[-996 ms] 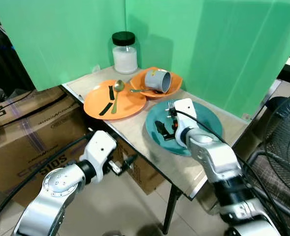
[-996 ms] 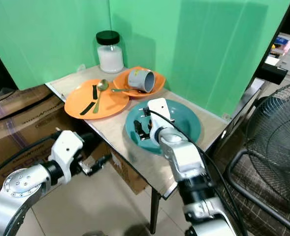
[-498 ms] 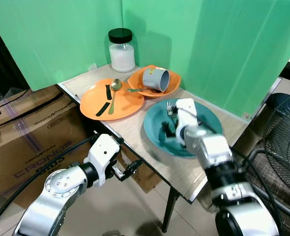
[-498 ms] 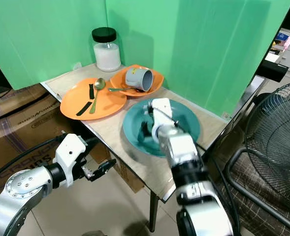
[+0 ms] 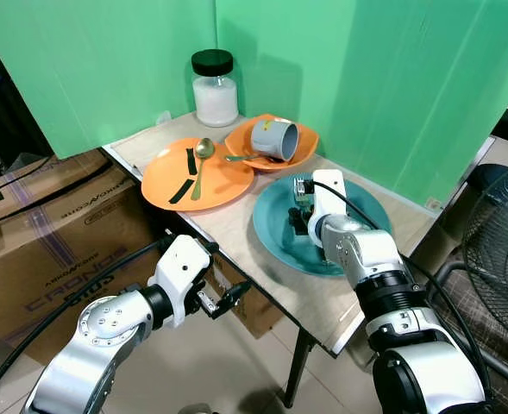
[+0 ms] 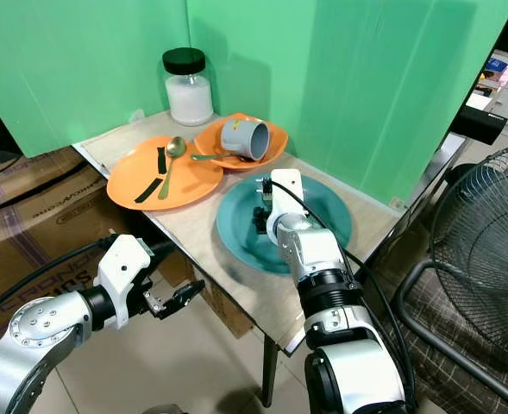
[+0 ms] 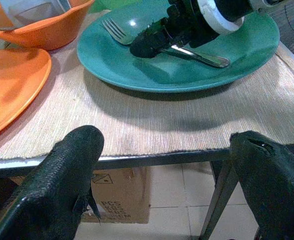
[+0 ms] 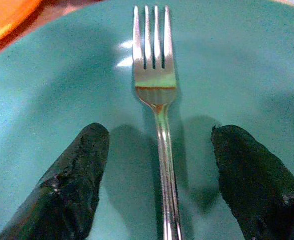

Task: Setting the table

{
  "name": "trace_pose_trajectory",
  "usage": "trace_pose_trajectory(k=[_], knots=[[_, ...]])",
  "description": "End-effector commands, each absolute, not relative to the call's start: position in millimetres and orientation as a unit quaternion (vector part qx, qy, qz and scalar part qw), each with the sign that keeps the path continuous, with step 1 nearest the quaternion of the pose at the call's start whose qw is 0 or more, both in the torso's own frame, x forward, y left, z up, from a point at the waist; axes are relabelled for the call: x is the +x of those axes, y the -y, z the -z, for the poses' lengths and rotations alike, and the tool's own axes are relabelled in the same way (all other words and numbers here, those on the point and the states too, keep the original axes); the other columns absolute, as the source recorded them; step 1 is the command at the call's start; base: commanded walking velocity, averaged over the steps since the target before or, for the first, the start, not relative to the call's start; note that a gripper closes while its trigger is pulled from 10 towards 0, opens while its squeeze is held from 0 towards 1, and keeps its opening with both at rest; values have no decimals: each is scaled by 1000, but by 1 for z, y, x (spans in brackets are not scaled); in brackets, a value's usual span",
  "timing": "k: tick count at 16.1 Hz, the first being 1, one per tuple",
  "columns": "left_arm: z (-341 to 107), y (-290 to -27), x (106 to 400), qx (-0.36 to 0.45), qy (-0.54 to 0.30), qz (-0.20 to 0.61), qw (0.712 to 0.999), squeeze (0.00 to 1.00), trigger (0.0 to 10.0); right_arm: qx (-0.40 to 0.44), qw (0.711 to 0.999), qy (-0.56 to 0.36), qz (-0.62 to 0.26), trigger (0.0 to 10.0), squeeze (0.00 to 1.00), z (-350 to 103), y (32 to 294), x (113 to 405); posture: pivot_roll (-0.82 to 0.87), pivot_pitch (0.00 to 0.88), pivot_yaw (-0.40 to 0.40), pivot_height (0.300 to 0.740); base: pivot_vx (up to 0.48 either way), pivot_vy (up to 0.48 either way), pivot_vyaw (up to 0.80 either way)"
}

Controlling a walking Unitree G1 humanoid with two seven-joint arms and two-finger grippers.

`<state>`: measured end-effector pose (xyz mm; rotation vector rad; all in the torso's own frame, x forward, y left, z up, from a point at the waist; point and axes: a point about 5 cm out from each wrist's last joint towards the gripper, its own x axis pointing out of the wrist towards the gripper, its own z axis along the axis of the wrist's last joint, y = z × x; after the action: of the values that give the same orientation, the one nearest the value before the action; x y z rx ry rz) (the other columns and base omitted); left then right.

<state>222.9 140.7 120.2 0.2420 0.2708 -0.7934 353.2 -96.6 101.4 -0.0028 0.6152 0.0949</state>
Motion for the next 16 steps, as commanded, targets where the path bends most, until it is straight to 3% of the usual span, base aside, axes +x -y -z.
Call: trace_pose_trajectory(k=[1,16], knots=[[-121,-141,223,121,-133,387,904,0,10000,0,955,-292,-45,0,0,-107,96,358,133,0,21,740,0,0,0],[-121,-142,223,119,-137,392,902,0,10000,-8,952,-304,-45,0,0,-98,98,361,134,0,23,740,0,0,0]])
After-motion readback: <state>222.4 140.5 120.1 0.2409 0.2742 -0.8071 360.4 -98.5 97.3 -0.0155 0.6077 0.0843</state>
